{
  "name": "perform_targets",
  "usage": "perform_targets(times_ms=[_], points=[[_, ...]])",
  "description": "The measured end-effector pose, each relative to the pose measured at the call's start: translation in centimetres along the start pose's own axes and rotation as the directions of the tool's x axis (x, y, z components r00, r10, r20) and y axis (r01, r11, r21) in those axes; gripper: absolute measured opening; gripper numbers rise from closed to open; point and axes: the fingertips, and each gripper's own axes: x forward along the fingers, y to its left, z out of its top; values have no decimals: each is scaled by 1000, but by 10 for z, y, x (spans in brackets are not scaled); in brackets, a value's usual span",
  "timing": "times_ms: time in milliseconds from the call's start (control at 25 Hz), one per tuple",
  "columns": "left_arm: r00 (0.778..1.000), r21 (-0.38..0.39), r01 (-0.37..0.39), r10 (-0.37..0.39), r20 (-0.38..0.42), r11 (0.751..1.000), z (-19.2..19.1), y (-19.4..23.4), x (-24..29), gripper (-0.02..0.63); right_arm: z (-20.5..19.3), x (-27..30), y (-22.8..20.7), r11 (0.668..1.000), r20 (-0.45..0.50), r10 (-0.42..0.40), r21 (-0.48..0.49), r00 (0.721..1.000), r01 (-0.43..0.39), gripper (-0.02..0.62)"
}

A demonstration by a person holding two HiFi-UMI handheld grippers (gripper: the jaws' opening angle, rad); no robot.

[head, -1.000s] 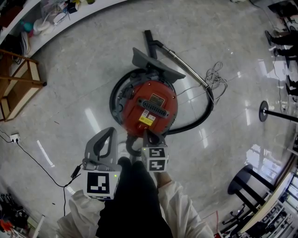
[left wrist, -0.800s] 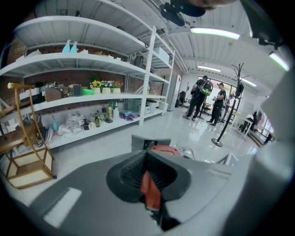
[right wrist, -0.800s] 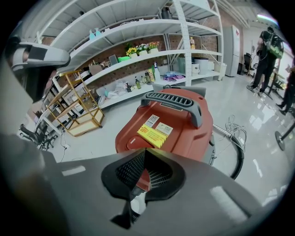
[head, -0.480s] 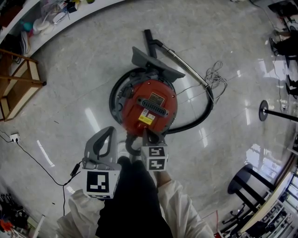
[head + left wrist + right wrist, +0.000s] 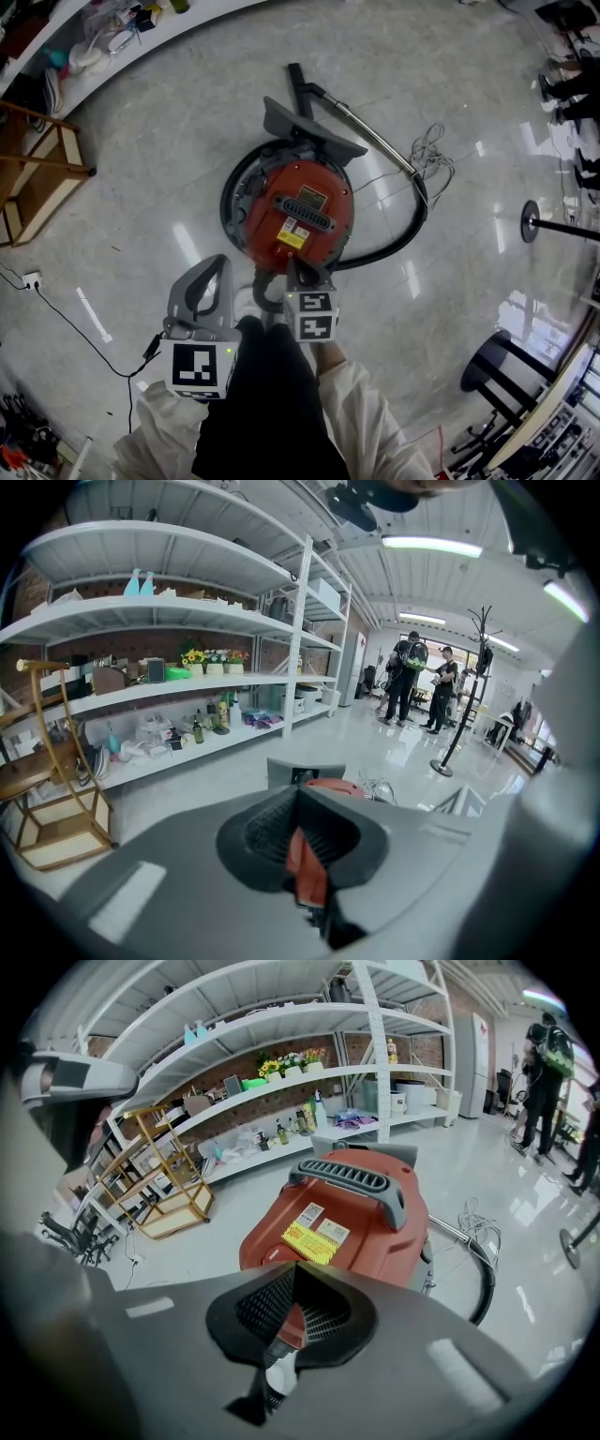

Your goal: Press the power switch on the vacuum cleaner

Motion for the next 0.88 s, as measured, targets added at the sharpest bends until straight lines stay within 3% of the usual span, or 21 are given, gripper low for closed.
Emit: perform_targets(times_ms=[880], points=[[999, 94, 12, -17, 51, 996, 51, -22, -32, 0, 62, -99, -25, 998, 165, -58, 14, 984, 57, 0]])
